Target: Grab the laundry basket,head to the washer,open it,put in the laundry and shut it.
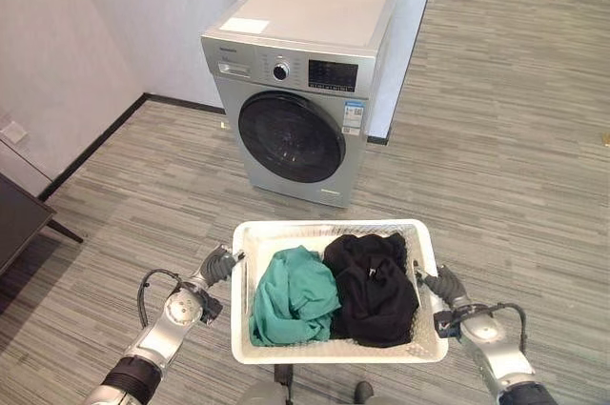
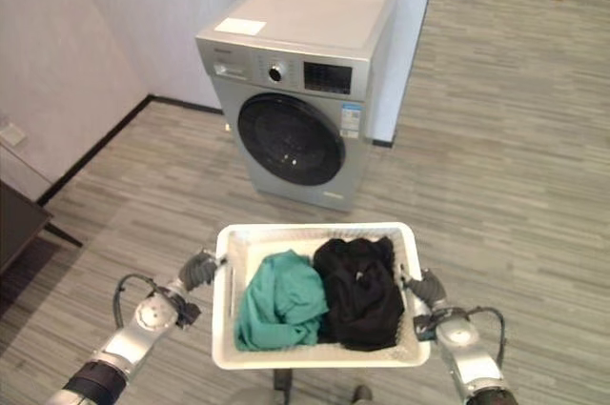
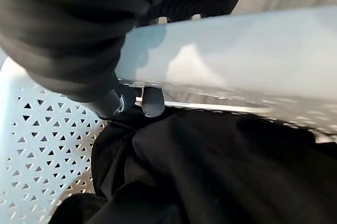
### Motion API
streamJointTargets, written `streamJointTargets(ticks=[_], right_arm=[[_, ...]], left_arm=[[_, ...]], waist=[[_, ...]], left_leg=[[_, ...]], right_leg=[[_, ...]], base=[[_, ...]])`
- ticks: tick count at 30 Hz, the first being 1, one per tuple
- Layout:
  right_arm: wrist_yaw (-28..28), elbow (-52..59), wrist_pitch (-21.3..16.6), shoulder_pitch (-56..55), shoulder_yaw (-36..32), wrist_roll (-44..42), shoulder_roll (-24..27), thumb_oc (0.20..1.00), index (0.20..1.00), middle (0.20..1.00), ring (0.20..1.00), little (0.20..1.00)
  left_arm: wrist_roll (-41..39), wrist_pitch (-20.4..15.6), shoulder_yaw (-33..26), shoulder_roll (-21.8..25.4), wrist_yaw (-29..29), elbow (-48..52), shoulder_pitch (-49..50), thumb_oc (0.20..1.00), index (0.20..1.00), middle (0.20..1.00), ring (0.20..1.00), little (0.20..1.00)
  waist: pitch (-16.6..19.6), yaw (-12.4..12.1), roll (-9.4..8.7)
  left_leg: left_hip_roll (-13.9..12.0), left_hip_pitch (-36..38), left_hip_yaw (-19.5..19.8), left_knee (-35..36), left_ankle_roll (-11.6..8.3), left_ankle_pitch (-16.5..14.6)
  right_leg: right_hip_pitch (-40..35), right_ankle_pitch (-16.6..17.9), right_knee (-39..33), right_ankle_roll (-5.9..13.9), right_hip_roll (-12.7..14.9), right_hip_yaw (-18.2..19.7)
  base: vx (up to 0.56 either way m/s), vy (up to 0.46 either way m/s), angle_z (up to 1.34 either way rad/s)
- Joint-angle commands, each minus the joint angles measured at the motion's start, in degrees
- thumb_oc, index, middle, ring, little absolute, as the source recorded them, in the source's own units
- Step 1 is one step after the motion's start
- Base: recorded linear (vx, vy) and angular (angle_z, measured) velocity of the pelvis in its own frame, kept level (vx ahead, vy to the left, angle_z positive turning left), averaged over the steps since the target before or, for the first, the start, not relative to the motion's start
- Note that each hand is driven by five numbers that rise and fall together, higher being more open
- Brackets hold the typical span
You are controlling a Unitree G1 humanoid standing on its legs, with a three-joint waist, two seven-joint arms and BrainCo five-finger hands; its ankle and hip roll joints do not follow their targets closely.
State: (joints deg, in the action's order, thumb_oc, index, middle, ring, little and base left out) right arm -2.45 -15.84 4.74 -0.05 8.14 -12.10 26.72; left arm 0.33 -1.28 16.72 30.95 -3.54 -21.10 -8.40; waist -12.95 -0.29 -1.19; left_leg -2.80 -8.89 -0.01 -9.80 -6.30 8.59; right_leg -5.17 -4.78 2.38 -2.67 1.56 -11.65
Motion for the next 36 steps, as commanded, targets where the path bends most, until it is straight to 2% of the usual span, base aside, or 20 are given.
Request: streamJointTargets(ticks=[1, 4, 5, 6, 7, 10, 12, 14, 16, 17, 18, 19, 20, 21, 22, 23, 26, 31, 34, 36], right_arm=[[-3.5, 2.2, -4.6, 0.2, -10.5, -0.3, 9.6, 0.200, 0.200, 0.200, 0.200, 0.200], [-3.5, 2.2, -4.6, 0.2, -10.5, -0.3, 9.6, 0.200, 0.200, 0.200, 0.200, 0.200], [-4.2, 5.6, -5.1, 1.7, -11.9, 0.0, 11.5, 0.200, 0.200, 0.200, 0.200, 0.200], [-4.2, 5.6, -5.1, 1.8, -11.9, 0.0, 11.4, 0.200, 0.200, 0.200, 0.200, 0.200], [-4.7, 6.3, -5.6, 2.4, -12.3, 0.3, 11.4, 0.200, 0.200, 0.200, 0.200, 0.200], [-4.7, 6.8, -5.5, 2.5, -12.5, 1.0, 11.1, 0.200, 0.200, 0.200, 0.200, 0.200], [-4.3, 7.1, -5.2, 2.8, -12.6, 1.7, 10.8, 0.200, 0.200, 0.200, 0.200, 0.200], [-3.8, 6.5, -5.0, 3.5, -12.0, 2.2, 10.0, 0.200, 0.200, 0.200, 0.200, 0.200], [-3.4, 6.1, -4.5, 4.5, -11.0, 2.8, 8.8, 0.200, 0.200, 0.200, 0.200, 0.200], [-3.2, 6.1, -4.0, 4.8, -10.3, 3.4, 7.7, 0.200, 0.200, 0.200, 0.200, 0.200], [-3.2, 6.2, -4.0, 4.8, -10.3, 3.4, 7.6, 0.200, 0.200, 0.200, 0.200, 0.200], [-3.0, 6.3, -4.0, 4.9, -10.1, 3.5, 7.2, 0.200, 0.200, 0.200, 0.200, 0.200], [-2.9, 6.7, -3.9, 4.9, -10.2, 3.9, 6.6, 0.200, 0.200, 0.200, 0.200, 0.200], [-2.9, 6.7, -3.8, 4.9, -10.2, 4.0, 6.6, 0.200, 0.200, 0.200, 0.200, 0.200], [-2.1, 7.8, -3.4, 4.4, -10.8, 4.6, 6.9, 0.200, 0.200, 0.200, 0.200, 0.200], [-2.0, 7.9, -3.3, 4.3, -10.8, 4.6, 7.0, 0.200, 0.200, 0.200, 0.200, 0.200], [-2.2, 8.3, -3.7, 4.4, -11.4, 4.5, 8.0, 0.200, 0.200, 0.200, 0.200, 0.200], [-2.3, 6.5, -4.0, 5.5, -10.2, 4.7, 8.5, 0.200, 0.200, 0.200, 0.200, 0.200], [-2.2, 6.5, -4.0, 5.6, -10.0, 4.7, 8.1, 0.200, 0.200, 0.200, 0.200, 0.200], [-2.2, 6.9, -4.2, 4.9, -10.0, 4.4, 8.1, 0.200, 0.200, 0.200, 0.200, 0.200]], left_arm=[[-4.0, 0.3, -12.6, 5.9, -8.6, -4.9, -6.0, 0.200, 0.200, 0.200, 0.200, 0.200], [-4.0, 0.3, -12.6, 5.9, -8.6, -4.9, -6.0, 0.200, 0.200, 0.200, 0.200, 0.200], [-5.8, -0.5, -15.3, 7.4, -10.2, -1.2, -6.0, 0.200, 0.200, 0.200, 0.200, 0.200], [-5.8, -0.5, -15.3, 7.4, -10.2, -1.2, -6.0, 0.200, 0.200, 0.200, 0.200, 0.200], [-5.4, -1.0, -15.0, 8.7, -11.0, -0.3, -8.0, 0.200, 0.200, 0.200, 0.200, 0.200], [-4.3, -1.1, -14.1, 8.9, -11.3, 0.2, -9.1, 0.200, 0.200, 0.200, 0.200, 0.200], [-4.0, -1.1, -13.4, 9.4, -11.0, 0.6, -9.4, 0.200, 0.200, 0.200, 0.200, 0.200], [-3.8, -0.8, -13.3, 10.3, -10.7, 0.2, -9.1, 0.200, 0.200, 0.200, 0.200, 0.200], [-3.5, -0.4, -13.2, 11.4, -10.3, 0.3, -9.4, 0.200, 0.200, 0.200, 0.200, 0.200], [-3.1, 0.3, -13.2, 12.2, -10.1, 0.6, -9.1, 0.200, 0.200, 0.200, 0.200, 0.200], [-3.1, 0.4, -13.3, 12.2, -10.1, 0.6, -9.0, 0.200, 0.200, 0.200, 0.200, 0.200], [-2.7, 0.7, -13.5, 12.5, -10.1, 0.8, -8.8, 0.200, 0.200, 0.200, 0.200, 0.200], [-2.4, 0.8, -14.6, 13.1, -10.3, 1.5, -8.6, 0.200, 0.200, 0.200, 0.200, 0.200], [-2.4, 0.8, -14.7, 13.1, -10.3, 1.6, -8.6, 0.200, 0.200, 0.200, 0.200, 0.200], [-1.6, 0.9, -15.5, 12.8, -10.1, 3.2, -8.2, 0.200, 0.200, 0.200, 0.200, 0.200], [-1.5, 0.9, -15.5, 12.7, -10.1, 3.3, -8.1, 0.200, 0.200, 0.200, 0.200, 0.200], [-1.1, 0.6, -15.9, 12.1, -10.6, 3.4, -8.5, 0.200, 0.200, 0.200, 0.200, 0.200], [-1.1, 0.3, -16.9, 11.1, -11.7, 2.2, -9.8, 0.200, 0.200, 0.200, 0.200, 0.200], [-0.9, 0.2, -16.8, 11.1, -12.1, 1.3, -10.8, 0.200, 0.200, 0.200, 0.200, 0.200], [-0.6, 0.3, -15.6, 10.8, -12.0, 0.8, -12.4, 0.200, 0.200, 0.200, 0.200, 0.200]], waist=[[-0.6, -1.1, 0.84], [-0.5, -1.1, 0.85], [-0.7, -2.7, -0.50], [-0.6, -2.7, -0.64], [-0.8, -3.1, -0.60], [0.0, -3.2, -0.21], [0.8, -3.3, 0.05], [1.9, -4.0, -0.15], [2.2, -3.9, 0.00], [2.1, -3.6, 0.16], [2.1, -3.7, 0.08], [1.8, -3.6, 0.43], [1.9, -4.0, 1.06], [1.8, -3.9, 1.03], [2.1, -2.9, 1.23], [2.1, -2.8, 1.37], [2.0, -1.5, 1.69], [1.2, 0.2, 0.83], [1.1, 0.6, 0.52], [2.6, 1.1, -0.01]], left_leg=[[-7.6, -0.1, -0.6, -16.8, 0.79, -7.0], [-7.6, -0.1, -0.6, -16.9, 0.79, -7.0], [-8.8, -2.5, 2.3, 1.2, -0.30, -5.7], [-8.8, -2.1, 2.2, 2.1, -0.33, -5.2], [-8.2, -3.1, 4.4, 6.6, -1.06, -4.4], [-6.8, -2.9, 5.4, 4.4, -1.13, -4.3], [-4.8, -2.1, 5.2, 1.5, -0.08, -7.0], [-2.9, -0.1, 3.9, 0.8, 2.18, -9.4], [-1.5, 2.5, 2.1, 1.6, 4.32, -10.7], [-0.5, 4.5, 0.7, 2.9, 6.33, -11.3], [-0.4, 4.5, 0.5, 3.0, 6.39, -11.3], [-0.2, 5.7, -0.2, 3.6, 7.14, -11.7], [-0.1, 8.3, -2.1, 5.2, 7.67, -12.7], [0.0, 8.4, -2.1, 5.4, 7.69, -12.6], [0.6, 10.3, -2.6, 6.9, 8.02, -13.3], [0.5, 10.5, -2.6, 7.1, 7.95, -13.3], [1.3, 13.1, -2.7, 9.0, 7.95, -14.0], [2.7, 18.2, -3.5, 10.5, 7.39, -16.4], [2.9, 19.3, -3.7, 10.3, 7.04, -17.4], [2.9, 20.9, -3.8, 10.0, 6.62, -19.2]], right_leg=[[-1.8, 0.4, -2.6, 4.54, 1.1, 0.3], [-1.8, 0.4, -2.6, 4.54, 1.0, 0.3], [-3.0, -1.7, -2.3, 6.02, 1.9, 1.6], [-2.9, -1.8, -2.1, 6.00, 2.0, 1.6], [-4.0, -3.4, -1.3, 6.79, 2.8, 2.3], [-5.1, -4.0, -0.2, 7.72, 4.6, 3.0], [-5.4, -4.5, 2.0, 8.74, 7.2, 3.9], [-4.0, -3.9, 6.3, 10.17, 9.9, 5.3], [-1.0, 0.5, 13.0, 10.88, 12.0, 6.4], [2.4, 5.9, 19.7, 11.04, 13.1, 7.8], [2.7, 5.8, 20.0, 11.09, 13.1, 8.1], [4.2, 7.9, 22.7, 11.17, 13.7, 8.0], [6.1, 9.6, 23.9, 11.54, 17.0, 2.9], [5.9, 9.6, 23.8, 11.56, 17.1, 2.8], [7.7, 7.4, 20.5, 11.09, 15.2, 1.3], [7.5, 7.4, 20.3, 11.03, 15.0, 1.2], [10.5, 5.1, 12.8, 11.08, 10.1, 1.3], [15.1, 10.5, -1.3, 12.97, 5.5, -0.8], [15.1, 11.9, -3.7, 13.36, 5.2, -2.5], [13.0, 12.2, -4.2, 12.59, 5.4, -3.4]], base=[[0.00, -0.016, 0.28], [0.10, 0.078, 0.12], [0.30, 0.229, 0.23], [0.51, 0.457, 0.13], [0.21, 0.224, 0.06], [0.27, 0.321, -0.25], [0.28, 0.394, -0.35], [0.29, 0.434, -0.35], [0.27, 0.451, -0.68], [0.17, 0.321, -0.54], [0.16, 0.317, -0.40], [0.16, 0.279, -0.28], [0.16, 0.276, -0.34], [0.26, 0.282, -0.51], [0.15, 0.101, -0.28], [0.21, 0.134, -0.14], [0.19, 0.065, 0.09], [0.24, 0.008, 0.07], [0.22, -0.051, -0.05], [0.31, -0.101, 0.14]])
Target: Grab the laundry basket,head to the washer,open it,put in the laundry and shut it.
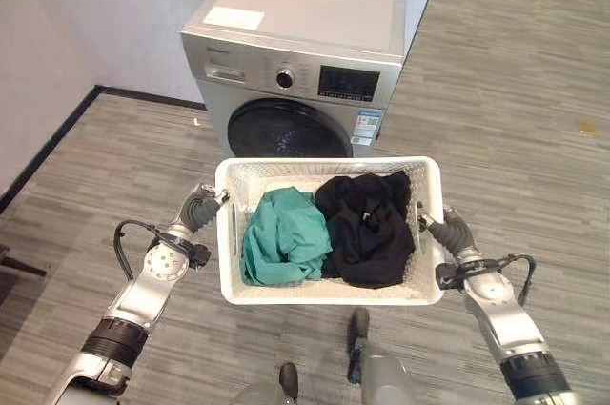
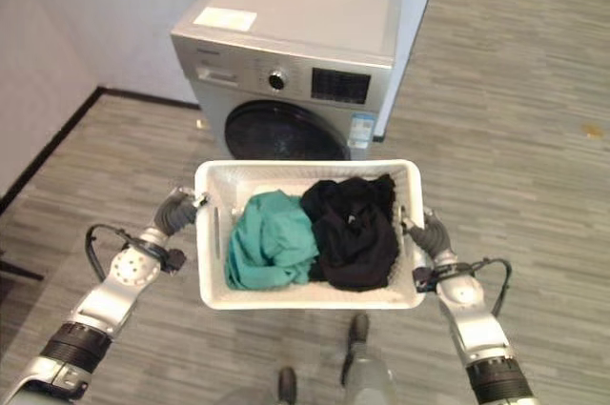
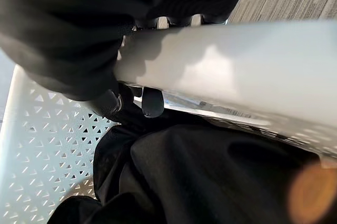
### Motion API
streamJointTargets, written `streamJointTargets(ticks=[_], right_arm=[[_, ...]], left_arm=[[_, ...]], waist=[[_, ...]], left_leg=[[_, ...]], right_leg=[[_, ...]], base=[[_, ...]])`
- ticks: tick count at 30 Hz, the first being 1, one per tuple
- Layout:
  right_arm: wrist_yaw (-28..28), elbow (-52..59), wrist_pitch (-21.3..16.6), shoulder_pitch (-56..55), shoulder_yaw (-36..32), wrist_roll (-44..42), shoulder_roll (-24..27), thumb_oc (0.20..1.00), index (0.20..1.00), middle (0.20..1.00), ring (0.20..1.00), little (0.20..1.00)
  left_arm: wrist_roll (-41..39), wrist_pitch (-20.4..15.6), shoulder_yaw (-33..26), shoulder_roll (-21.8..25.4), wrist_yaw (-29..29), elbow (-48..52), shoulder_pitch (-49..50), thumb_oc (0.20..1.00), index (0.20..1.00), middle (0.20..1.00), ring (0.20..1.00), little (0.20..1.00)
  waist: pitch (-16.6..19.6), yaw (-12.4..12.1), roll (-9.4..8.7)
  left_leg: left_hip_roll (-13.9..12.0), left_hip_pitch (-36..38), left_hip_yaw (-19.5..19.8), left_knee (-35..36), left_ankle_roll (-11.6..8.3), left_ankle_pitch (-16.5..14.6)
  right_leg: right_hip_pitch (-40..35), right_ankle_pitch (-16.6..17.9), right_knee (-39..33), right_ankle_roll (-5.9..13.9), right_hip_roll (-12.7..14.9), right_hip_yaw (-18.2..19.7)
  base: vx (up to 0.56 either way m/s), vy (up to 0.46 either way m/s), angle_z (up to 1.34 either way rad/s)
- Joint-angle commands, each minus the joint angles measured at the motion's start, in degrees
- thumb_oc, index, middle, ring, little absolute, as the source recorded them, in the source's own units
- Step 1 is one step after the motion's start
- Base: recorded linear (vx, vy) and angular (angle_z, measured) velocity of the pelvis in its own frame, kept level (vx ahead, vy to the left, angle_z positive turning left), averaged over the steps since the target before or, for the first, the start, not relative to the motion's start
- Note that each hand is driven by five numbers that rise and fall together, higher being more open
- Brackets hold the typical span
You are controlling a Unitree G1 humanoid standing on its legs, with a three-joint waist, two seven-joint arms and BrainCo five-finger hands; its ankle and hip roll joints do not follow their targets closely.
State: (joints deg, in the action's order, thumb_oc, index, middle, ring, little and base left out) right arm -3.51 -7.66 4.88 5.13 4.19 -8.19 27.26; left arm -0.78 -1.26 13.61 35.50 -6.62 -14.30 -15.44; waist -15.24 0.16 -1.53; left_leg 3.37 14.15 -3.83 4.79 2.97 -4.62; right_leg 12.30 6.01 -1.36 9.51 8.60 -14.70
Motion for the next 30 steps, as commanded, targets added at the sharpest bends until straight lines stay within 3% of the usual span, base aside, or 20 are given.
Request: streamJointTargets(ticks=[1, 5, 6, 7, 8, 10, 11, 13, 15, 17, 18, 19, 22, 24, 30], right_arm=[[-1.1, -1.0, -4.3, -0.9, -6.4, 0.5, 7.9, 0.200, 0.200, 0.200, 0.200, 0.200], [-0.8, 1.4, -4.8, -1.7, -7.2, 0.5, 9.8, 0.200, 0.200, 0.200, 0.200, 0.200], [-1.6, 3.1, -5.1, -1.2, -7.5, 0.1, 10.9, 0.200, 0.200, 0.200, 0.200, 0.200], [-1.6, 3.1, -5.1, -1.2, -7.5, 0.1, 10.9, 0.200, 0.200, 0.200, 0.200, 0.200], [-1.8, 4.5, -5.1, -1.2, -7.9, 0.7, 11.6, 0.200, 0.200, 0.200, 0.200, 0.200], [-2.1, 6.3, -5.1, -1.4, -8.1, 1.1, 12.0, 0.200, 0.200, 0.200, 0.200, 0.200], [-2.4, 6.9, -5.2, -1.4, -8.1, 1.0, 12.0, 0.200, 0.200, 0.200, 0.200, 0.200], [-2.5, 7.7, -5.3, -1.4, -7.8, 0.9, 11.9, 0.200, 0.200, 0.200, 0.200, 0.200], [-2.3, 8.6, -6.2, -1.3, -7.2, 0.7, 11.5, 0.200, 0.200, 0.200, 0.200, 0.200], [-2.1, 9.1, -7.0, -1.2, -6.6, 0.7, 10.9, 0.200, 0.200, 0.200, 0.200, 0.200], [-2.7, 9.0, -7.7, -0.9, -6.0, 1.1, 10.6, 0.200, 0.200, 0.200, 0.200, 0.200], [-1.6, 10.2, -7.7, -1.4, -5.5, 1.1, 9.8, 0.200, 0.200, 0.200, 0.200, 0.200], [-0.7, 12.6, -8.3, -3.3, -6.7, 0.8, 9.0, 0.200, 0.200, 0.200, 0.200, 0.200], [1.4, 16.7, -8.9, -4.8, -8.3, 0.1, 8.5, 0.200, 0.200, 0.200, 0.200, 0.200], [3.0, 19.3, -8.8, -5.4, -12.6, -0.5, 10.1, 0.200, 0.200, 0.200, 0.200, 0.200]], left_arm=[[0.5, 0.3, -12.0, 5.8, -8.9, -6.2, -5.9, 0.200, 0.200, 0.200, 0.200, 0.200], [0.0, 0.1, -11.6, 4.6, -9.5, -6.6, -6.5, 0.200, 0.200, 0.200, 0.200, 0.200], [-0.7, -0.2, -11.7, 3.7, -9.8, -6.2, -6.6, 0.200, 0.200, 0.200, 0.200, 0.200], [-0.7, -0.2, -11.8, 3.7, -9.8, -6.2, -6.6, 0.200, 0.200, 0.200, 0.200, 0.200], [-1.2, -0.6, -12.7, 3.3, -10.1, -4.8, -5.9, 0.200, 0.200, 0.200, 0.200, 0.200], [-0.9, -0.4, -13.5, 2.7, -10.8, -3.7, -4.9, 0.200, 0.200, 0.200, 0.200, 0.200], [-0.7, -0.5, -13.7, 2.5, -11.3, -3.2, -5.0, 0.200, 0.200, 0.200, 0.200, 0.200], [1.7, -0.2, -13.8, 2.4, -12.4, -2.2, -5.3, 0.200, 0.200, 0.200, 0.200, 0.200], [7.7, 0.6, -13.1, 3.9, -14.2, -1.9, -5.9, 0.200, 0.200, 0.200, 0.200, 0.200], [10.4, 0.8, -13.0, 4.5, -14.7, -1.0, -5.8, 0.200, 0.200, 0.200, 0.200, 0.200], [12.2, 0.5, -12.7, 4.9, -14.8, -0.8, -5.3, 0.200, 0.200, 0.200, 0.200, 0.200], [14.6, 0.4, -12.9, 5.4, -14.9, -0.2, -4.8, 0.200, 0.200, 0.200, 0.200, 0.200], [16.1, -0.1, -13.9, 5.6, -14.7, 2.4, -3.0, 0.200, 0.200, 0.200, 0.200, 0.200], [17.0, -0.9, -17.7, 6.0, -14.0, 7.9, 1.3, 0.200, 0.200, 0.200, 0.200, 0.200], [17.0, -2.0, -24.4, 8.5, -13.6, 14.3, 6.1, 0.200, 0.200, 0.200, 0.200, 0.200]], waist=[[5.5, 0.9, 0.46], [6.6, 2.4, 1.55], [6.7, 2.7, 2.23], [6.8, 2.9, 2.05], [6.1, 2.6, 1.75], [4.8, 1.9, 0.72], [4.2, 1.6, 0.04], [3.2, 0.8, -1.38], [2.6, -0.3, -2.26], [2.7, -1.0, -1.95], [2.4, -1.7, -1.55], [3.3, -1.4, -0.52], [4.1, -1.3, 0.11], [5.0, -2.1, 0.54], [6.7, -2.6, 0.58]], left_leg=[[-3.7, -1.7, 0.5, -5.1, -2.81, -6.8], [-6.3, -0.6, 1.1, -8.5, -4.52, -7.9], [-9.6, -4.0, 0.2, -20.5, -7.05, -4.3], [-9.5, -4.7, 0.5, -21.1, -7.06, -4.2], [-10.6, -8.4, 1.2, -29.8, -7.96, -0.6], [-10.6, -13.6, 3.3, -40.0, -7.62, 3.2], [-11.2, -15.9, 3.4, -40.3, -7.06, 3.4], [-12.3, -19.0, 2.4, -36.2, -6.26, 0.1], [-13.2, -20.6, 3.4, -27.2, -6.98, -0.2], [-14.1, -19.2, 4.9, -15.3, -8.20, 3.2], [-14.8, -19.9, 6.0, -13.4, -8.96, 5.4], [-15.2, -16.8, 6.2, -9.1, -9.54, 4.7], [-14.8, -14.9, 5.2, -7.6, -10.10, 4.2], [-13.2, -12.6, 3.9, -5.7, -9.55, 4.1], [-12.1, -9.9, 1.5, -2.9, -8.69, 3.0]], right_leg=[[-5.1, 1.4, -0.2, -0.05, -2.0, -0.1], [-5.1, -0.5, 3.2, -1.74, -3.2, 0.3], [-8.3, -3.4, 3.3, -3.90, -4.9, -0.4], [-8.0, -3.1, 3.0, -3.99, -4.7, -0.6], [-9.9, -3.9, 2.3, -5.38, -5.5, 0.0], [-12.1, -5.3, 1.4, -7.41, -6.7, 1.2], [-13.1, -6.0, 0.8, -7.62, -6.7, 1.5], [-14.9, -6.6, 0.1, -7.01, -5.8, 1.7], [-15.9, -7.2, -0.2, -6.20, -4.9, 2.7], [-16.1, -7.6, 0.0, -5.59, -4.7, 3.4], [-16.7, -8.0, 0.2, -5.39, -4.5, 3.7], [-17.2, -8.7, 0.3, -4.92, -4.7, 4.3], [-18.1, -8.2, 0.0, -4.58, -3.8, 4.4], [-18.2, -7.2, -0.4, -3.98, -2.2, 4.9], [-17.8, -6.4, -1.0, -2.60, -0.6, 6.1]], base=[[0.32, -0.111, 0.40], [0.30, -0.150, 0.21], [0.20, -0.182, 0.25], [0.26, -0.265, 0.35], [0.10, -0.152, 0.21], [0.11, -0.164, -0.08], [0.07, -0.089, -0.42], [0.11, -0.005, -0.19], [0.11, 0.112, -0.04], [0.10, 0.157, -0.35], [0.13, 0.203, -0.38], [0.14, 0.202, -0.41], [0.10, 0.127, -0.45], [0.11, 0.217, -0.11], [0.05, 0.099, -0.19]])
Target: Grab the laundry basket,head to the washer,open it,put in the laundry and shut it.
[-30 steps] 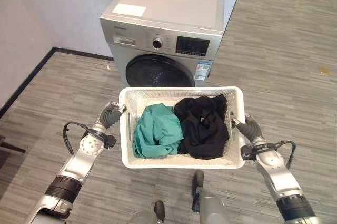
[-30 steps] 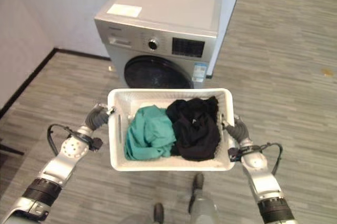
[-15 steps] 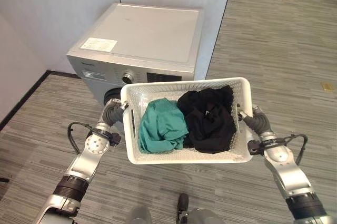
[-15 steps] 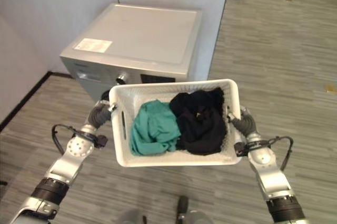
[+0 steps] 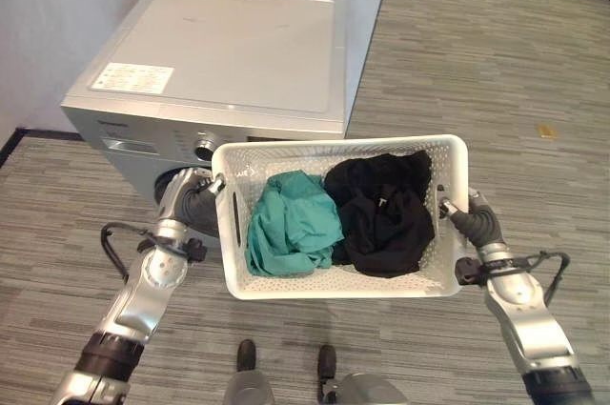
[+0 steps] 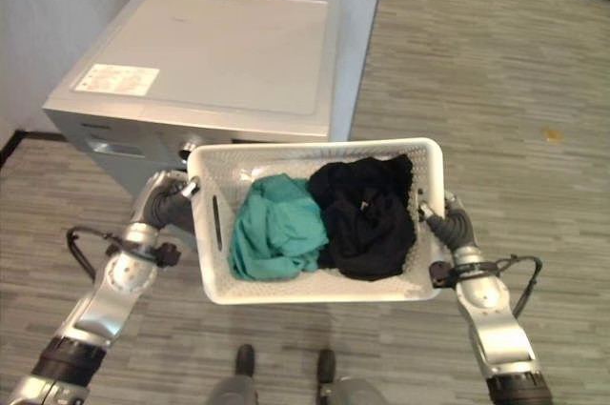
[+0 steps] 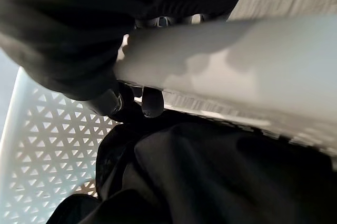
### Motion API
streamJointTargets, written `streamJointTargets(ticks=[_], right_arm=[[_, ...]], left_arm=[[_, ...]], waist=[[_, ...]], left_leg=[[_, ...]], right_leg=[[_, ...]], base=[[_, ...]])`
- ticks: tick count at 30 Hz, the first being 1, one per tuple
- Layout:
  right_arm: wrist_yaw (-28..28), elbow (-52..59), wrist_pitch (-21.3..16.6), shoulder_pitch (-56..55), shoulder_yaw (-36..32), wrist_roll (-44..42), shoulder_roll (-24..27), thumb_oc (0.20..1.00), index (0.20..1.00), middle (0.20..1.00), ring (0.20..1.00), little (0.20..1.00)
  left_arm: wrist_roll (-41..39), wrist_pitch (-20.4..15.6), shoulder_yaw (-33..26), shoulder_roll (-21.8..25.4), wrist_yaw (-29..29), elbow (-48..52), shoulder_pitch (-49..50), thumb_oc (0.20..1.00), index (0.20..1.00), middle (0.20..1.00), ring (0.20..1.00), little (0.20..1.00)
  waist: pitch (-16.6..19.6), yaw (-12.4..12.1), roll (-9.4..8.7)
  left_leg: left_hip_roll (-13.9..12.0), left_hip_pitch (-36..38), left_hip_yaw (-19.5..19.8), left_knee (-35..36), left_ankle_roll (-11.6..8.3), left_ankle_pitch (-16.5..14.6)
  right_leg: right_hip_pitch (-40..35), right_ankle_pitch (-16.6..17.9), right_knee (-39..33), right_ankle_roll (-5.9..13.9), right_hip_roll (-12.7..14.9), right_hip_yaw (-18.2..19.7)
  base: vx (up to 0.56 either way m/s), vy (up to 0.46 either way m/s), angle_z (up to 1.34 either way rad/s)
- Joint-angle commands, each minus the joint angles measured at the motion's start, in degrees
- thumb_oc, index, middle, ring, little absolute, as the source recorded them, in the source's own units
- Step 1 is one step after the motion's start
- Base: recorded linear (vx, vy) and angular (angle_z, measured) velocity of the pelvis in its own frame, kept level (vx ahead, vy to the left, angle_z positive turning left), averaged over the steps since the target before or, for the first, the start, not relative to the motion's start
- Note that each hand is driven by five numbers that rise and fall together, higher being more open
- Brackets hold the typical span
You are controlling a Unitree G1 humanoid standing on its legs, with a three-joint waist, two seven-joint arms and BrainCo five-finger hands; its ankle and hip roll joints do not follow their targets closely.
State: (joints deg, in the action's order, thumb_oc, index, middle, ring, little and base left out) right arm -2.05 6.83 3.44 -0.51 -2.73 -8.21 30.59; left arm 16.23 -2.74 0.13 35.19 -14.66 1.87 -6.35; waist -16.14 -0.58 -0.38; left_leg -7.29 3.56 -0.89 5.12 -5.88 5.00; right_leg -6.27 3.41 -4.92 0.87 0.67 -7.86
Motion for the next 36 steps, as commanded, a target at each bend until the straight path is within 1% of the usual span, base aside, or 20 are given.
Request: streamJointTargets(ticks=[1, 3, 4, 6, 7, 8, 9, 10, 14, 17, 20, 24, 25, 27, 31, 32, 33, 34, 35, 36], right_arm=[[1.6, 4.9, -7.3, 0.2, -5.7, -0.5, 6.8, 0.200, 0.200, 0.200, 0.200, 0.200], [2.0, 5.4, -7.3, 0.8, -7.1, -1.6, 7.9, 0.200, 0.200, 0.200, 0.200, 0.200], [3.0, 5.8, -6.7, 1.4, -8.4, -3.2, 9.2, 0.200, 0.200, 0.200, 0.200, 0.200], [4.3, 6.2, -6.6, 1.8, -8.7, -5.5, 10.1, 0.200, 0.200, 0.200, 0.200, 0.200], [4.5, 5.3, -6.0, 2.3, -9.6, -7.6, 11.7, 0.200, 0.200, 0.200, 0.200, 0.200], [4.5, 5.3, -6.0, 2.3, -9.6, -7.7, 11.8, 0.200, 0.200, 0.200, 0.200, 0.200], [4.3, 4.3, -5.8, 3.1, -10.3, -8.8, 13.8, 0.200, 0.200, 0.200, 0.200, 0.200], [3.5, 1.7, -6.0, 6.6, -9.4, -11.1, 17.0, 0.200, 0.200, 0.200, 0.200, 0.200], [1.8, -4.3, -6.4, 15.0, -5.5, -16.2, 21.7, 0.200, 0.200, 0.200, 0.200, 0.200], [1.7, -6.6, -6.4, 19.2, -2.8, -18.1, 23.2, 0.200, 0.200, 0.200, 0.200, 0.200], [2.3, -8.0, -7.3, 23.8, 0.8, -21.7, 24.2, 0.200, 0.200, 0.200, 0.200, 0.200], [3.5, -11.2, -8.3, 30.7, 5.1, -29.0, 25.9, 0.200, 0.200, 0.200, 0.200, 0.200], [3.6, -11.6, -8.4, 31.2, 5.4, -29.2, 26.1, 0.200, 0.200, 0.200, 0.200, 0.200], [4.4, -16.6, -9.0, 37.9, 9.9, -36.3, 26.6, 0.200, 0.200, 0.200, 0.200, 0.200], [3.8, -29.4, -9.2, 51.5, 17.5, -43.6, 27.1, 0.200, 0.200, 0.200, 0.200, 0.200], [2.5, -35.9, -8.4, 57.7, 20.1, -45.4, 26.6, 0.200, 0.200, 0.200, 0.200, 0.200], [2.4, -39.6, -8.3, 61.3, 22.1, -46.1, 26.3, 0.200, 0.200, 0.200, 0.200, 0.200], [0.6, -49.9, -7.0, 68.2, 23.2, -48.1, 24.7, 0.200, 0.200, 0.200, 0.200, 0.200], [0.3, -53.5, -6.7, 70.5, 23.4, -49.1, 23.9, 0.200, 0.200, 0.200, 0.200, 0.200], [-0.9, -60.8, -6.6, 74.5, 21.8, -52.7, 22.1, 0.200, 0.200, 0.200, 0.200, 0.200]], left_arm=[[0.0, -0.4, -11.0, 8.8, -5.5, -1.8, -2.9, 0.200, 0.200, 0.200, 0.200, 0.200], [-0.3, -0.7, -13.0, 10.1, -5.6, 0.0, -2.5, 0.200, 0.200, 0.200, 0.200, 0.200], [-0.7, -0.7, -15.3, 10.7, -5.5, 2.4, -1.7, 0.200, 0.200, 0.200, 0.200, 0.200], [-1.2, -0.7, -16.0, 11.2, -5.5, 2.9, -2.2, 0.200, 0.200, 0.200, 0.200, 0.200], [-1.8, -0.7, -16.0, 11.4, -5.3, 3.3, -3.0, 0.200, 0.200, 0.200, 0.200, 0.200], [-1.8, -0.7, -15.9, 11.3, -5.3, 3.3, -3.0, 0.200, 0.200, 0.200, 0.200, 0.200], [-2.2, -0.5, -16.0, 11.3, -5.3, 3.3, -3.5, 0.200, 0.200, 0.200, 0.200, 0.200], [-2.6, -0.4, -14.4, 11.8, -5.8, 2.5, -5.9, 0.200, 0.200, 0.200, 0.200, 0.200], [-4.8, -0.6, -10.9, 11.8, -5.4, 0.5, -9.1, 0.200, 0.200, 0.200, 0.200, 0.200], [-7.1, -0.8, -9.3, 11.4, -4.2, -0.9, -9.8, 0.200, 0.200, 0.200, 0.200, 0.200], [-9.5, -1.1, -6.6, 11.3, -3.7, -3.5, -11.6, 0.200, 0.200, 0.200, 0.200, 0.200], [-12.5, -1.7, -3.0, 11.7, -2.3, -5.9, -15.1, 0.200, 0.200, 0.200, 0.200, 0.200], [-12.6, -1.8, -3.0, 11.7, -2.4, -6.1, -15.3, 0.200, 0.200, 0.200, 0.200, 0.200], [-14.0, -2.1, 0.8, 12.3, -2.3, -7.8, -19.6, 0.200, 0.200, 0.200, 0.200, 0.200], [-16.7, -2.3, 6.5, 12.4, -2.6, -12.9, -26.8, 0.200, 0.200, 0.200, 0.200, 0.200], [-18.1, -2.4, 8.7, 12.3, -2.9, -14.5, -29.0, 0.200, 0.200, 0.200, 0.200, 0.200], [-18.7, -2.4, 9.3, 12.2, -3.0, -15.3, -29.9, 0.200, 0.200, 0.200, 0.200, 0.200], [-21.1, -2.2, 11.5, 11.8, -2.8, -17.4, -31.5, 0.200, 0.200, 0.200, 0.200, 0.200], [-21.7, -2.1, 12.1, 11.4, -2.8, -18.2, -32.1, 0.200, 0.200, 0.200, 0.200, 0.200], [-22.4, -1.5, 14.2, 11.4, -3.5, -20.9, -34.4, 0.200, 0.200, 0.200, 0.200, 0.200]], waist=[[7.6, -1.9, -0.59], [8.1, -2.1, -0.64], [8.4, -2.3, -0.83], [8.5, -2.4, -0.96], [8.6, -2.3, -1.11], [8.5, -2.3, -1.04], [8.7, -2.3, -1.12], [8.8, -2.5, -1.21], [8.4, -3.4, -1.53], [8.6, -3.9, -1.53], [8.8, -4.4, -1.68], [9.4, -5.1, -1.85], [9.3, -5.1, -1.78], [9.9, -5.6, -2.02], [10.5, -6.4, -2.24], [10.9, -6.9, -2.49], [10.8, -7.0, -2.38], [11.3, -7.8, -2.57], [11.3, -7.8, -2.46], [11.5, -8.0, -2.26]], left_leg=[[-1.4, 0.8, -1.5, -3.0, 0.21, -6.5], [-1.2, 1.3, -2.0, -2.5, 0.40, -6.7], [-1.1, 1.9, -2.2, -2.4, 0.66, -6.9], [-1.3, 2.0, -2.1, -2.5, 0.57, -6.9], [-1.4, 2.1, -1.8, -2.5, 0.49, -6.9], [-1.4, 2.1, -1.8, -2.5, 0.48, -6.9], [-1.5, 2.3, -1.8, -2.4, 0.39, -6.9], [-1.8, 2.6, -1.8, -2.7, 0.13, -7.0], [-2.6, 2.6, -2.0, -3.9, -0.22, -7.1], [-2.9, 2.7, -2.3, -3.9, -0.40, -7.1], [-3.1, 2.8, -2.5, -4.0, -0.56, -7.2], [-3.7, 3.6, -3.2, -3.5, -0.93, -7.1], [-3.7, 3.7, -3.2, -3.4, -0.94, -7.1], [-4.1, 4.0, -3.7, -3.2, -1.25, -6.8], [-4.5, 4.2, -4.1, -2.9, -1.75, -6.4], [-4.6, 4.2, -4.1, -3.0, -1.95, -6.3], [-4.6, 4.1, -4.1, -3.1, -2.07, -6.2], [-4.8, 3.6, -3.8, -3.2, -2.40, -5.8], [-4.8, 3.5, -3.7, -3.1, -2.51, -5.7], [-4.9, 3.3, -3.0, -3.0, -2.74, -5.2]], right_leg=[[0.8, -3.7, 2.5, 6.08, 7.4, -0.7], [0.8, -3.5, 2.2, 6.49, 7.8, -0.9], [0.8, -3.5, 2.5, 6.63, 7.9, -0.6], [0.7, -3.7, 2.7, 6.56, 7.8, -0.6], [0.5, -3.9, 2.7, 6.48, 7.7, -0.7], [0.5, -3.9, 2.7, 6.47, 7.7, -0.7], [0.3, -4.0, 2.6, 6.41, 7.6, -0.8], [-0.1, -4.1, 2.5, 6.40, 7.4, -1.2], [-0.3, -4.4, 2.8, 6.22, 7.1, -1.9], [-0.6, -4.4, 2.5, 6.26, 6.9, -2.5], [-0.8, -4.4, 2.3, 6.24, 6.8, -2.9], [-1.0, -4.4, 2.3, 6.39, 6.7, -3.4], [-1.0, -4.4, 2.3, 6.39, 6.6, -3.4], [-1.1, -4.4, 2.3, 6.49, 6.5, -3.8], [-1.5, -4.3, 1.9, 6.64, 6.4, -4.5], [-1.9, -4.3, 1.6, 6.69, 6.3, -5.0], [-2.0, -4.3, 1.4, 6.71, 6.3, -5.2], [-2.5, -4.5, 1.1, 6.69, 6.1, -5.9], [-2.6, -4.5, 1.0, 6.66, 6.0, -6.2], [-3.0, -4.7, 0.6, 6.52, 5.6, -6.6]], base=[[0.02, 0.033, 0.07], [0.04, 0.018, 0.07], [0.05, 0.005, 0.08], [0.04, -0.038, 0.07], [0.03, -0.048, 0.09], [0.03, -0.043, 0.10], [0.03, -0.061, 0.05], [0.05, -0.092, -0.01], [0.03, -0.056, -0.05], [0.02, -0.022, -0.02], [0.01, -0.019, -0.04], [0.00, -0.002, -0.02], [0.01, -0.017, -0.13], [0.00, -0.021, -0.10], [0.00, -0.011, -0.02], [0.00, 0.000, 0.00], [0.04, -0.035, 0.02], [0.03, -0.032, 0.03], [0.06, -0.049, 0.13], [0.07, -0.047, 0.14]])
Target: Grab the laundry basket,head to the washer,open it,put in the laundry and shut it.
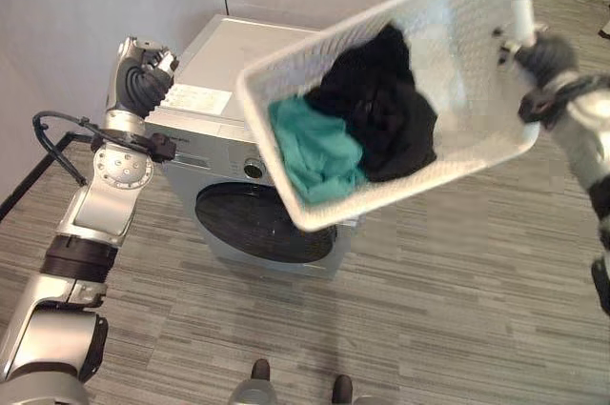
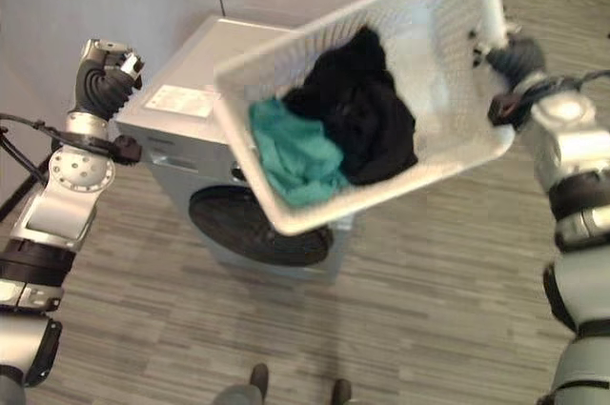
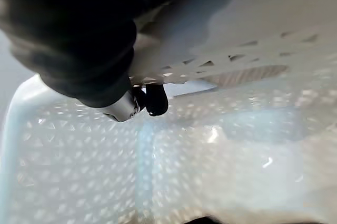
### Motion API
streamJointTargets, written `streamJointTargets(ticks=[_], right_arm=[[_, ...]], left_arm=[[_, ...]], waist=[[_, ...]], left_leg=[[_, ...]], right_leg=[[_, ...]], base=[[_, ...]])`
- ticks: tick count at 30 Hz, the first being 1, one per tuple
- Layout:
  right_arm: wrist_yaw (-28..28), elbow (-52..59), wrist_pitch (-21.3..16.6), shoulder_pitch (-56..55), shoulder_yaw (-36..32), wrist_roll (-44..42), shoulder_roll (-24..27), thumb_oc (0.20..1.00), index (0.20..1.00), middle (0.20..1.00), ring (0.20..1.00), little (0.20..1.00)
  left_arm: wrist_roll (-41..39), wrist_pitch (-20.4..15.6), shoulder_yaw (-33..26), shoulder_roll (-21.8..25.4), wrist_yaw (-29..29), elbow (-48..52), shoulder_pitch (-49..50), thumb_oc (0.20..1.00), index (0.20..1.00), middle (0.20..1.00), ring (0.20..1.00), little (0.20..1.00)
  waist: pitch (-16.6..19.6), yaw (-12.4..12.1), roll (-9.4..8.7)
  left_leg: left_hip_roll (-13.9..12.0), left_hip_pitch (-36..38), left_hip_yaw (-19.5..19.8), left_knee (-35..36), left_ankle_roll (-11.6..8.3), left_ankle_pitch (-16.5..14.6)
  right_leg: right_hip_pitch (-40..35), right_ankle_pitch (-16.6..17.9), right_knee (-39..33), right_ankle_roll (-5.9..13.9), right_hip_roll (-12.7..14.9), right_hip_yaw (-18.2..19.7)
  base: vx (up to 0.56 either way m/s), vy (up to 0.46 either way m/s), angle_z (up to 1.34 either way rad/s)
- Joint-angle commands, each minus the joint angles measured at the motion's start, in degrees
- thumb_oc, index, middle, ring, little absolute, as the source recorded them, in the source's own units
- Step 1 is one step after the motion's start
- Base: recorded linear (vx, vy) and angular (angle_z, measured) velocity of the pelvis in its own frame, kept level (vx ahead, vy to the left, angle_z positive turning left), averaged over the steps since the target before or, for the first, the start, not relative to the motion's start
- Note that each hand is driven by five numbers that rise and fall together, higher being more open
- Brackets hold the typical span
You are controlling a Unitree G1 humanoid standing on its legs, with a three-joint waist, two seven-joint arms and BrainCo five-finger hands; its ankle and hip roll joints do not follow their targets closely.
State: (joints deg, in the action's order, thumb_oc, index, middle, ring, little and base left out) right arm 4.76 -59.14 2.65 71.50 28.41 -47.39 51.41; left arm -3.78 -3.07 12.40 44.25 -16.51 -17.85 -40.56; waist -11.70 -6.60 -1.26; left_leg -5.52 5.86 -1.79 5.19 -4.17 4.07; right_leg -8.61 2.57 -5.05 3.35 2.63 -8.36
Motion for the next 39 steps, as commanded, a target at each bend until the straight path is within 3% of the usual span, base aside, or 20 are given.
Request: streamJointTargets(ticks=[1, 4, 5, 7, 8, 10, 13, 14, 15, 20, 21, 26, 27, 29, 30, 32, 33, 34, 35, 39], right_arm=[[-10.1, 0.8, -5.5, 5.0, -9.4, -13.1, 1.1, 0.200, 0.200, 0.200, 0.200, 0.200], [-12.2, -2.6, -4.6, 5.8, -9.4, -12.2, -0.3, 0.200, 0.200, 0.200, 0.200, 0.200], [-12.2, -3.3, -4.2, 5.8, -9.9, -12.2, -1.3, 0.200, 0.200, 0.200, 0.200, 0.200], [-13.7, -2.6, -4.3, 5.8, -10.1, -11.6, -2.7, 0.200, 0.200, 0.200, 0.200, 0.200], [-13.9, -2.8, -4.0, 5.1, -10.7, -11.1, -3.4, 0.200, 0.200, 0.200, 0.200, 0.200], [-14.0, -2.3, -3.4, 3.8, -11.3, -10.4, -5.2, 0.200, 0.200, 0.200, 0.200, 0.200], [-13.7, -1.5, -2.6, -2.0, -12.1, -8.0, -9.9, 0.200, 0.200, 0.200, 0.200, 0.200], [-13.8, -1.4, -2.6, -2.1, -12.2, -8.0, -9.9, 0.200, 0.200, 0.200, 0.200, 0.200], [-12.9, 0.0, -2.1, -5.7, -13.4, -7.8, -12.7, 0.200, 0.200, 0.200, 0.200, 0.200], [-13.2, 2.6, -1.4, -9.2, -13.5, -6.1, -16.2, 0.200, 0.200, 0.200, 0.200, 0.200], [-13.4, 2.7, -0.4, -10.0, -13.2, -3.8, -17.4, 0.200, 0.200, 0.200, 0.200, 0.200], [-13.5, 0.1, 0.7, -10.1, -14.4, -2.6, -17.0, 0.200, 0.200, 0.200, 0.200, 0.200], [-13.5, -2.3, 1.4, -9.1, -13.9, -1.2, -17.1, 0.200, 0.200, 0.200, 0.200, 0.200], [-13.2, -3.2, 2.0, -8.6, -13.2, -0.8, -17.0, 0.200, 0.200, 0.200, 0.200, 0.200], [-12.7, -4.0, 2.4, -7.8, -12.5, -0.3, -17.1, 0.200, 0.200, 0.200, 0.200, 0.200], [-11.8, -5.9, 3.6, -5.5, -10.4, 1.3, -17.7, 0.200, 0.200, 0.200, 0.200, 0.200], [-11.2, -7.3, 4.3, -4.6, -9.7, 2.1, -18.2, 0.285, 0.285, 0.285, 0.285, 0.285], [-10.4, -8.8, 4.7, -3.3, -8.9, 2.7, -18.2, 0.699, 0.699, 0.699, 0.699, 0.699], [-9.6, -9.8, 5.7, -1.0, -7.2, 3.4, -18.0, 1.000, 1.000, 1.000, 1.000, 1.000], [-9.4, -9.6, 5.6, 1.4, -5.7, 1.9, -19.0, 1.000, 1.000, 1.000, 1.000, 1.000]], left_arm=[[-2.6, -0.5, 4.3, 2.9, -2.8, -3.8, -3.4, 0.200, 0.200, 0.200, 0.200, 0.200], [-3.5, 0.0, 8.1, 2.6, -3.4, -6.0, -8.1, 0.200, 0.200, 0.200, 0.200, 0.200], [-3.9, -0.1, 8.1, 2.6, -3.3, -5.7, -7.9, 0.200, 0.200, 0.200, 0.200, 0.200], [-5.5, 0.2, 7.2, 2.5, -3.8, -5.2, -7.3, 0.200, 0.200, 0.200, 0.200, 0.200], [-5.9, 0.3, 7.3, 2.3, -3.8, -5.4, -7.5, 0.200, 0.200, 0.200, 0.200, 0.200], [-6.1, 0.5, 8.0, 1.9, -4.1, -6.1, -8.7, 0.200, 0.200, 0.200, 0.200, 0.200], [-6.6, 0.4, 11.1, 1.7, -4.0, -9.1, -10.9, 0.200, 0.200, 0.200, 0.200, 0.200], [-6.6, 0.4, 11.2, 1.7, -4.1, -9.2, -11.0, 0.200, 0.200, 0.200, 0.200, 0.200], [-5.9, 0.5, 12.4, 1.5, -3.9, -9.4, -12.0, 0.200, 0.200, 0.200, 0.200, 0.200], [-4.5, 1.4, 15.7, 1.3, -4.3, -11.1, -14.8, 0.200, 0.200, 0.200, 0.200, 0.200], [-4.3, 1.8, 17.2, 2.3, -4.3, -12.5, -17.0, 0.200, 0.200, 0.200, 0.200, 0.200], [-4.3, 1.7, 16.2, 3.6, -3.8, -12.0, -16.7, 0.200, 0.200, 0.200, 0.200, 0.200], [-4.5, 2.4, 16.7, 3.1, -3.9, -14.3, -17.8, 0.438, 0.438, 0.438, 0.438, 0.438], [-4.6, 2.4, 17.6, 2.6, -3.8, -16.0, -18.9, 0.592, 0.592, 0.592, 0.592, 0.592], [-4.7, 2.5, 17.7, 2.4, -4.1, -17.0, -19.3, 0.947, 0.947, 0.947, 0.947, 0.947], [-5.9, 2.7, 17.6, 1.6, -3.9, -19.2, -19.6, 1.000, 1.000, 1.000, 1.000, 1.000], [-6.1, 2.9, 17.9, 1.0, -3.7, -20.1, -20.0, 1.000, 1.000, 1.000, 1.000, 1.000], [-6.5, 2.9, 18.3, 0.6, -3.4, -20.6, -20.4, 1.000, 1.000, 1.000, 1.000, 1.000], [-7.1, 3.1, 19.6, 0.0, -2.6, -22.2, -21.7, 1.000, 1.000, 1.000, 1.000, 1.000], [-8.0, 3.6, 22.2, -1.5, -2.1, -25.7, -25.1, 1.000, 1.000, 1.000, 1.000, 1.000]], waist=[[7.1, -2.1, -1.15], [6.3, -2.3, -1.60], [5.1, -2.9, -1.67], [2.4, -4.7, -1.42], [2.0, -5.1, -1.67], [2.2, -5.6, -2.28], [3.9, -7.8, -1.35], [4.0, -7.9, -1.41], [5.1, -8.0, -1.08], [5.9, -7.5, -1.26], [5.7, -6.8, -0.36], [5.7, -6.3, 0.20], [6.0, -6.1, 0.13], [6.2, -5.8, -0.17], [6.5, -5.5, -0.58], [7.2, -5.9, -1.02], [7.5, -6.1, -1.14], [7.5, -6.2, -1.29], [7.8, -6.1, -1.73], [8.1, -5.3, -2.09]], left_leg=[[-6.7, 0.1, -1.2, -3.5, -4.63, -3.9], [-7.3, -3.7, 1.3, -10.1, -4.52, -4.0], [-7.2, -6.4, 2.9, -17.0, -4.82, -3.1], [-4.5, -12.9, 8.5, -29.6, -4.18, 0.1], [-3.7, -14.7, 9.6, -30.1, -3.97, 0.1], [-4.4, -16.8, 8.4, -22.7, -4.05, -1.8], [-5.1, -16.9, 5.6, -10.0, -4.41, -0.6], [-5.1, -16.9, 5.5, -9.8, -4.32, -0.3], [-2.6, -16.1, 7.2, -11.5, -3.79, -1.6], [-0.1, -12.4, 6.0, -10.3, -0.90, -3.8], [0.4, -9.1, 3.6, -8.3, 1.14, -4.6], [0.4, -6.1, 1.1, -6.4, 1.78, -5.1], [0.0, -5.3, 0.5, -5.6, 1.54, -5.1], [0.1, -5.1, 0.8, -5.2, 1.55, -4.9], [0.3, -4.7, 0.6, -4.6, 1.57, -4.8], [0.6, -3.7, 0.0, -4.0, 1.55, -5.0], [0.6, -3.4, -0.2, -3.7, 1.46, -4.9], [0.5, -3.0, -0.3, -3.4, 1.38, -4.9], [0.5, -2.8, -0.1, -3.1, 1.23, -4.8], [0.4, -2.7, 0.1, -3.3, 1.02, -4.9]], right_leg=[[-0.5, -4.2, 0.8, 3.84, 3.4, -6.4], [-0.4, -6.1, 1.9, 2.05, 2.7, -7.3], [-0.8, -6.6, 2.4, 1.13, 2.1, -7.1], [-0.6, -6.6, 3.3, -0.18, 2.0, -6.6], [-0.9, -6.7, 2.9, -0.02, 2.0, -6.9], [-2.3, -7.0, 1.1, 1.43, 2.5, -7.7], [-4.3, -8.7, 2.6, 3.97, 5.0, -7.1], [-4.1, -8.7, 2.6, 4.02, 5.1, -7.0], [-4.5, -8.5, 4.9, 4.69, 6.9, -6.8], [-2.1, -6.0, 12.5, 6.26, 10.7, -5.3], [2.0, -2.2, 19.1, 7.26, 12.7, -5.8], [2.7, -1.7, 17.2, 7.44, 12.2, -8.9], [1.9, -1.3, 15.0, 7.63, 11.9, -10.6], [1.6, -1.0, 14.1, 7.72, 11.3, -9.7], [1.1, -0.7, 13.0, 7.79, 10.9, -8.5], [-0.2, 0.0, 11.5, 8.05, 11.2, -8.7], [-0.5, -0.1, 11.2, 8.13, 11.2, -9.0], [-0.9, 0.0, 11.1, 8.24, 11.2, -9.2], [-1.2, 0.3, 11.1, 8.57, 11.1, -9.1], [-1.8, 0.2, 10.4, 8.62, 11.0, -9.2]], base=[[0.09, -0.077, 0.23], [0.06, -0.102, 0.70], [-0.02, -0.099, 0.56], [-0.04, -0.034, 0.10], [0.07, 0.024, -0.05], [0.19, 0.115, -0.02], [0.29, 0.319, 0.26], [0.36, 0.478, -0.18], [0.18, 0.244, -0.51], [0.17, 0.321, -0.37], [0.08, 0.284, -0.24], [0.04, 0.134, -0.35], [0.01, -0.011, -0.27], [0.02, -0.006, -0.31], [0.05, 0.018, -0.15], [0.06, 0.030, -0.14], [0.04, 0.023, -0.41], [0.04, 0.004, -0.37], [0.03, -0.003, -0.23], [0.02, -0.006, 0.01]])
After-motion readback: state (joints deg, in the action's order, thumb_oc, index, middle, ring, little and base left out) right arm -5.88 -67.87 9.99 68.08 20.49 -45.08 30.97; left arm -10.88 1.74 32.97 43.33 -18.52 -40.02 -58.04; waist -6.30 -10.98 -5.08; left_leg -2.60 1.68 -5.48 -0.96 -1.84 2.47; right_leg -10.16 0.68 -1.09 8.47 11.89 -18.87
